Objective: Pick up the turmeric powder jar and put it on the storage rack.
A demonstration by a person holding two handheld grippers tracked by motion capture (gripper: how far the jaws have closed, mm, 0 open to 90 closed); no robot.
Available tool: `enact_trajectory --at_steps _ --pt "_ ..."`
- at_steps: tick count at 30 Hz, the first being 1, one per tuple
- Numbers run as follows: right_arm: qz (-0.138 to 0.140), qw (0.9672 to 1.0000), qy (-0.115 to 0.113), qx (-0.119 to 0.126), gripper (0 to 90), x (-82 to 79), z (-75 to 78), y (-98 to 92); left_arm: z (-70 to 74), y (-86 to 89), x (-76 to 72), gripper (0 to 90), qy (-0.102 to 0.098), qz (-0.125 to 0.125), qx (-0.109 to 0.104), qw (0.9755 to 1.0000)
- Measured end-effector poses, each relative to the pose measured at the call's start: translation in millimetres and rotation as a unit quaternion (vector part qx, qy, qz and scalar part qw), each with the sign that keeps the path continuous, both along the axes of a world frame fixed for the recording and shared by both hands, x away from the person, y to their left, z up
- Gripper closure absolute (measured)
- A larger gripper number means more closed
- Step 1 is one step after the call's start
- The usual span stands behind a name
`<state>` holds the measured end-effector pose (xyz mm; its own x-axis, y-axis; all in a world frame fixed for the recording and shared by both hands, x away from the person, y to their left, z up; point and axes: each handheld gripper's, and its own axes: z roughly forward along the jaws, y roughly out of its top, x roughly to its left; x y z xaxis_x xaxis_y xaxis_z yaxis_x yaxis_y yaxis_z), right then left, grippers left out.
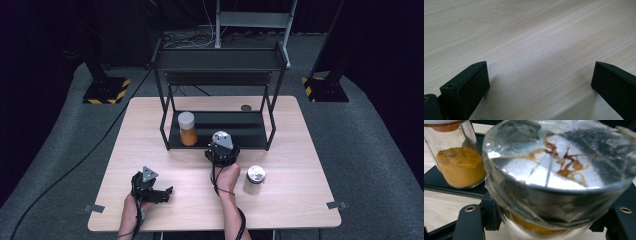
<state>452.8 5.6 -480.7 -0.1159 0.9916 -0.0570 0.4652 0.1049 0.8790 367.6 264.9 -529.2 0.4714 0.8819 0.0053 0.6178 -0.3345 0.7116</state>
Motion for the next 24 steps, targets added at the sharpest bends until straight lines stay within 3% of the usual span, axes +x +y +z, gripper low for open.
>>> enact_trajectory --at_steps 24 --pt "-0.003 1.0000 0.000 -0.009 30.8 16.6 2.2 1.0 -0.1 -0.1 -0.1 1.4 -0.001 0.000 -0.001 1.0000"
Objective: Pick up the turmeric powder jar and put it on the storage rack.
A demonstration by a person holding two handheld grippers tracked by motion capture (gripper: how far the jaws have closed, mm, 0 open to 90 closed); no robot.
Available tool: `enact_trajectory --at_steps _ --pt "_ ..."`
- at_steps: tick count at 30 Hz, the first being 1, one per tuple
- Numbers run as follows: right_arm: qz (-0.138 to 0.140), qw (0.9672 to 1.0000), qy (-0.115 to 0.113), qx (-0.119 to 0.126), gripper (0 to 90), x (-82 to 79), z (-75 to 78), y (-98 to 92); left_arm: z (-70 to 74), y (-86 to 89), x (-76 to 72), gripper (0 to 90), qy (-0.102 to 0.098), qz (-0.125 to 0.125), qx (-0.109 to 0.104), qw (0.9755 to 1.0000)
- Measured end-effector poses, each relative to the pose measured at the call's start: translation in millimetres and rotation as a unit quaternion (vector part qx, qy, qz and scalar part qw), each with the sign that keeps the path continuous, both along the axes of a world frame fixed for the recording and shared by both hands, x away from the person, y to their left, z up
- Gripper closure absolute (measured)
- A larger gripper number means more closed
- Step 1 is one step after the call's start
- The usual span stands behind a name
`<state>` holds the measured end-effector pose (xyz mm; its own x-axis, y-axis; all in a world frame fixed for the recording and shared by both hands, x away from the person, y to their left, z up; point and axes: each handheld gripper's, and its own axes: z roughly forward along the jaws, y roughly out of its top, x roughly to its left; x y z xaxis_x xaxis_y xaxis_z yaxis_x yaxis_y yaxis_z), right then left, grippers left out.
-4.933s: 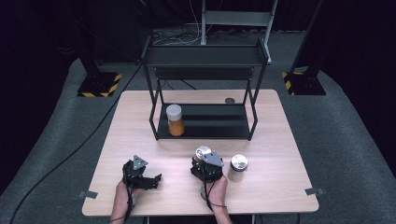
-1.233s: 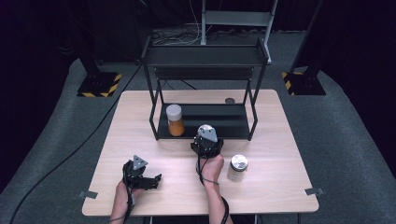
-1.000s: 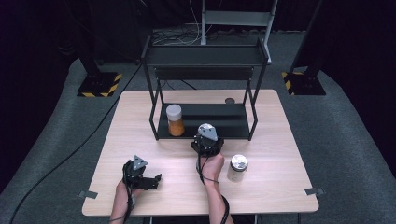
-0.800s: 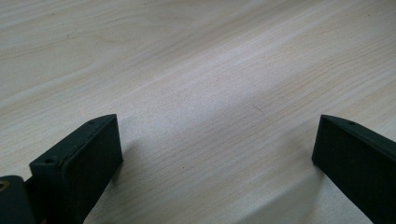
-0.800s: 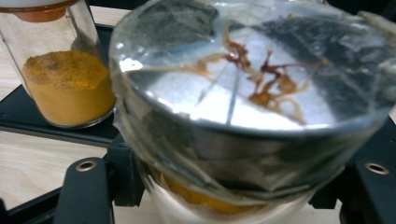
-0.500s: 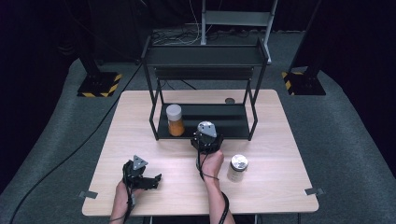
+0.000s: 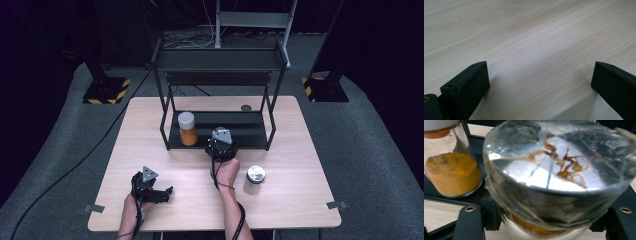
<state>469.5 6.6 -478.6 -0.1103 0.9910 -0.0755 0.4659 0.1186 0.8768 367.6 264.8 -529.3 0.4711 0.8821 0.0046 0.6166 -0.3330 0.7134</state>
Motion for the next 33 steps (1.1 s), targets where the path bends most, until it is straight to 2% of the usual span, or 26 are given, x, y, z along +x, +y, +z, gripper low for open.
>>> enact_trajectory --at_steps 33 --pt "-0.002 1.0000 0.004 -0.002 30.8 18.3 -0.4 5.3 0.1 0.1 -0.1 1.5 0.000 -0.001 0.001 1.0000"
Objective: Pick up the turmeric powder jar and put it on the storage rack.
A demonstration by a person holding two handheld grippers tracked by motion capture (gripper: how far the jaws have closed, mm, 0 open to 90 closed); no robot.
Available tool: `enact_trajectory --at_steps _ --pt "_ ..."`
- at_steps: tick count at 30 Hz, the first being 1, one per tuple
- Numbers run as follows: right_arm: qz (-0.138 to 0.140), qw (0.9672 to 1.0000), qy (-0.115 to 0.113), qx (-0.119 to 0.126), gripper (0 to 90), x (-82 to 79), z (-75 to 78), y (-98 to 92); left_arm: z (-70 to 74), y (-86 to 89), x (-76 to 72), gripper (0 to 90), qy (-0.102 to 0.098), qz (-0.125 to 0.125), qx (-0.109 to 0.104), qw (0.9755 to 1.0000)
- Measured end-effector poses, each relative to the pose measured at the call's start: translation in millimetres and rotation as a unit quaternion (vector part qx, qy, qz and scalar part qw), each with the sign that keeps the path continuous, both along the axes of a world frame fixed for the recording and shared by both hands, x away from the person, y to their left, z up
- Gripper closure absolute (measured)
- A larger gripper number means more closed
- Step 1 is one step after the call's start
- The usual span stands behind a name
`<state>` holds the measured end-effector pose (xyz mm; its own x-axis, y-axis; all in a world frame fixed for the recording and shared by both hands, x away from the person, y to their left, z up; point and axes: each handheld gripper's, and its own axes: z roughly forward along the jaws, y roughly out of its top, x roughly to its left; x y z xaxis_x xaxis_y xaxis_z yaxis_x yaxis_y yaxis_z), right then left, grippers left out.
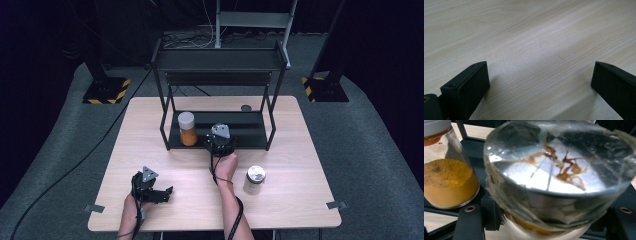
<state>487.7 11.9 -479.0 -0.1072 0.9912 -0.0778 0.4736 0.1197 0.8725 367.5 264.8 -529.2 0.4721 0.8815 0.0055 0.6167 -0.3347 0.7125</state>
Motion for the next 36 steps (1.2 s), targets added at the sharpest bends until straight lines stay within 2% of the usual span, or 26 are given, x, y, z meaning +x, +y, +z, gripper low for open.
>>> enact_trajectory --at_steps 12,36 --pt "0.000 1.0000 0.001 0.005 30.8 6.9 -3.0 -0.2 0.0 0.0 0.0 1.5 0.000 0.000 0.000 1.0000" --pt "0.002 0.9998 -0.002 0.019 30.8 22.5 0.2 0.2 -0.1 -0.1 -0.1 1.7 0.000 0.000 -0.001 1.0000"
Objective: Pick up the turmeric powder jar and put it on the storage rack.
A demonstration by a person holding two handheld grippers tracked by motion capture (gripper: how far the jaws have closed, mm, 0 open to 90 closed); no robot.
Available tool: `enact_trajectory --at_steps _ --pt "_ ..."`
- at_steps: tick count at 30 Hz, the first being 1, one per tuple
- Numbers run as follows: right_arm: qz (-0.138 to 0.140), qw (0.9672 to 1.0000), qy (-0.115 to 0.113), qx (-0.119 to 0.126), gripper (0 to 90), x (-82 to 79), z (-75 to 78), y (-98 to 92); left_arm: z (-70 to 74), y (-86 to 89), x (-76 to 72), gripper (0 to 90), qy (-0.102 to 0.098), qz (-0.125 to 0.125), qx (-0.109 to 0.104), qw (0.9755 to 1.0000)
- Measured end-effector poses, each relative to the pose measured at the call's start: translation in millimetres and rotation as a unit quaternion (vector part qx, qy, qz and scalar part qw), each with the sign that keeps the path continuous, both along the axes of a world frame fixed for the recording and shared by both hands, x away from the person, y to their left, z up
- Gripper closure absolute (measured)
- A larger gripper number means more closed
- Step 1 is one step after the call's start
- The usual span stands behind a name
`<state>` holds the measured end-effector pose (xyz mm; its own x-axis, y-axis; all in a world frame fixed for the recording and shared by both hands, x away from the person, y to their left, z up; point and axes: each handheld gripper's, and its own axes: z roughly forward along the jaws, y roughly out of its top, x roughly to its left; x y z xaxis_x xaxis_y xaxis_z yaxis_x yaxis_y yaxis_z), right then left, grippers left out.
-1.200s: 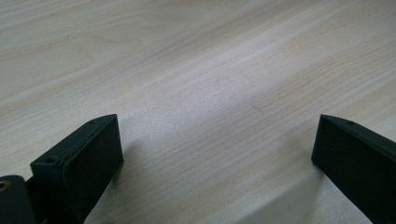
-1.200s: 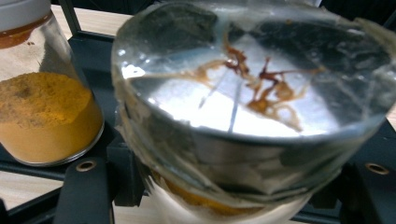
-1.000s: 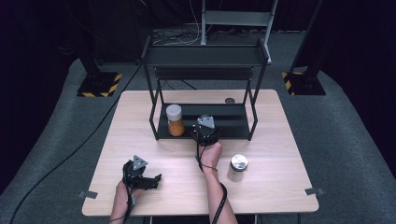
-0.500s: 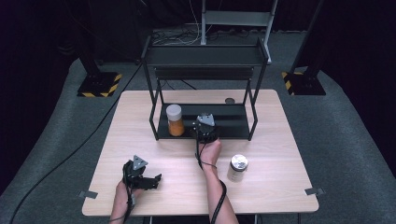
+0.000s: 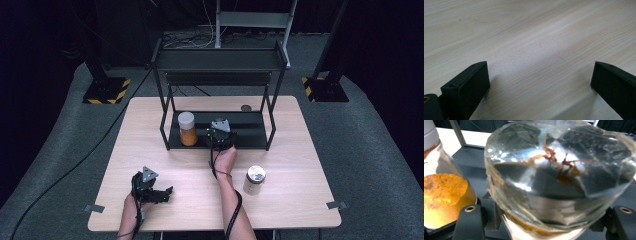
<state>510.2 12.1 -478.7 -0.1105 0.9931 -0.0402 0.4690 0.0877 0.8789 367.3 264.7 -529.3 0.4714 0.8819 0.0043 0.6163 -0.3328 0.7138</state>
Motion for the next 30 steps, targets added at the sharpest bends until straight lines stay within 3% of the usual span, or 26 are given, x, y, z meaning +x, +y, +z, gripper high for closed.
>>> enact_trajectory --at_steps 30 --pt "-0.003 1.0000 -0.008 0.002 30.8 11.3 -6.8 0.5 0.0 -0.1 -0.1 1.7 0.000 0.000 0.000 1.0000"
